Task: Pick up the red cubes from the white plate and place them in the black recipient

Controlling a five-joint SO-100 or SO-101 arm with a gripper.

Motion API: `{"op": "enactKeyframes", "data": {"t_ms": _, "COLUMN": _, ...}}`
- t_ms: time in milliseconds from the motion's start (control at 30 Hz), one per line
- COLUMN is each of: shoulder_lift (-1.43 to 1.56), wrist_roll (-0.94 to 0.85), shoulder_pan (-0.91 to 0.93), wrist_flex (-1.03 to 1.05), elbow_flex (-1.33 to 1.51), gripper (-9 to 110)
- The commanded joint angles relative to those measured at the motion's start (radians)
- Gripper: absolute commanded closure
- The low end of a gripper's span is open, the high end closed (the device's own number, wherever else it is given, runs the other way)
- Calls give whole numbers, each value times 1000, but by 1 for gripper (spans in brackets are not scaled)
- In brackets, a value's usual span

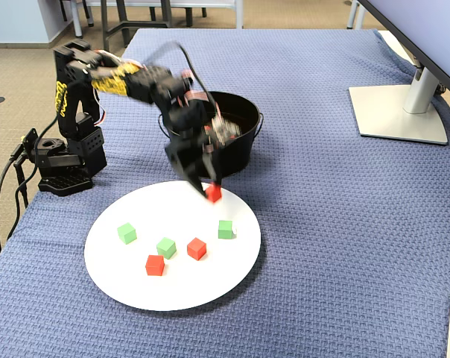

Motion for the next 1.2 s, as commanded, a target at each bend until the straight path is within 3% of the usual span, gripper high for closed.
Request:
{"op": "enactKeyframes", "data": {"t_ms": 0, "shoulder_lift": 218, "wrist_roll": 64, "shoulder_pan": -71, "wrist_flex": 48, "elbow_flex": -3, "gripper": 101}}
{"op": "enactKeyframes", "data": {"t_ms": 200, "shoulder_lift": 410, "wrist_roll": 198, "shoulder_pan": -249, "wrist_flex": 34, "elbow_flex": 75, "gripper": 102}}
{"op": "enactKeyframes", "data": {"t_ms": 500, "shoulder_lift": 449, "wrist_roll": 485, "shoulder_pan": -612, "wrist_flex": 25, "elbow_flex": 66, "gripper": 102}}
{"op": "enactKeyframes", "data": {"t_ms": 533, "shoulder_lift": 449, "wrist_roll": 522, "shoulder_pan": -655, "wrist_flex": 25, "elbow_flex": 80, "gripper": 99}}
{"op": "enactKeyframes", "data": {"t_ms": 600, "shoulder_lift": 451, "wrist_roll": 575, "shoulder_pan": -730, "wrist_flex": 34, "elbow_flex": 110, "gripper": 77}}
{"op": "enactKeyframes", "data": {"t_ms": 667, "shoulder_lift": 446, "wrist_roll": 609, "shoulder_pan": -765, "wrist_flex": 40, "elbow_flex": 121, "gripper": 68}}
{"op": "enactKeyframes", "data": {"t_ms": 867, "shoulder_lift": 405, "wrist_roll": 592, "shoulder_pan": -600, "wrist_flex": 109, "elbow_flex": -5, "gripper": 72}}
{"op": "enactKeyframes", "data": {"t_ms": 967, "shoulder_lift": 407, "wrist_roll": 604, "shoulder_pan": -428, "wrist_flex": 118, "elbow_flex": -52, "gripper": 76}}
{"op": "enactKeyframes", "data": {"t_ms": 1167, "shoulder_lift": 397, "wrist_roll": 706, "shoulder_pan": -37, "wrist_flex": 133, "elbow_flex": -58, "gripper": 72}}
